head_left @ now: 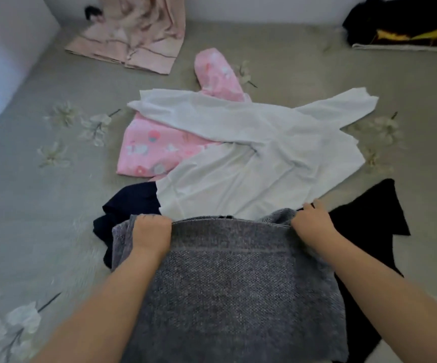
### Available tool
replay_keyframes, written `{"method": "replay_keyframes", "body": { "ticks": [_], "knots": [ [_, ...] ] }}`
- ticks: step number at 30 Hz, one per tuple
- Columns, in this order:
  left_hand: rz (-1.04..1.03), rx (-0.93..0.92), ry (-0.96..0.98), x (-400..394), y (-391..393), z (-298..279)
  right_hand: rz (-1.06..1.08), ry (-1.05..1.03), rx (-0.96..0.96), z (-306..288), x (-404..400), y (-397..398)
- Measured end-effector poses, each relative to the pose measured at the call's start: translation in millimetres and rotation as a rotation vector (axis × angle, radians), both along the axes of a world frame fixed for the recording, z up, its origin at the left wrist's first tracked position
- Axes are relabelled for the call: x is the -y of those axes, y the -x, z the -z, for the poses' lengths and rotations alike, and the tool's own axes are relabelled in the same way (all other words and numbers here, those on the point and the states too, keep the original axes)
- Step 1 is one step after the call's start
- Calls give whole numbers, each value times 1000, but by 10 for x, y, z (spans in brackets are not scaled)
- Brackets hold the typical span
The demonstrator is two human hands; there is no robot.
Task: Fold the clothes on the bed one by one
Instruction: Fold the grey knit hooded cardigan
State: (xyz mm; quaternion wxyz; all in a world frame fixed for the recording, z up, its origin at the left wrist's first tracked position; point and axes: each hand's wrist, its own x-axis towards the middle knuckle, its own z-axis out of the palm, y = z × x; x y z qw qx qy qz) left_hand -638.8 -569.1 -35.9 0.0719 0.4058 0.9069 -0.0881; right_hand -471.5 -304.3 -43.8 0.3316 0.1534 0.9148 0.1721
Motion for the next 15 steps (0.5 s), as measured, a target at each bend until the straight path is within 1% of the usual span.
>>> {"method": "replay_keyframes", "body": {
  "ticks": [2,4,5,6,7,9,10,11,13,15],
  "knots": [
    [-92,58,144,-87,131,298,23,8,2,211,-51,177],
    [-128,39,156,-65,225,483,23,-3,-8,333,-115,339],
    [-118,59,117,-30,262,547,25,-10,-4,380,-151,398],
    [-63,94,37,17,296,587,35,-8,-2,403,-188,447],
    [40,58,-45,66,355,641,46,0,-5,418,-219,491],
    [230,-19,-127,190,457,675,40,43,-29,425,-230,547],
    [285,21,-129,233,501,656,47,96,-59,426,-190,558],
    [320,88,-145,254,542,646,68,168,-103,432,-121,556],
    [297,158,-171,286,598,607,127,293,-193,474,83,491],
    [297,124,-194,340,606,584,161,315,-234,536,263,360]
  ]
}}
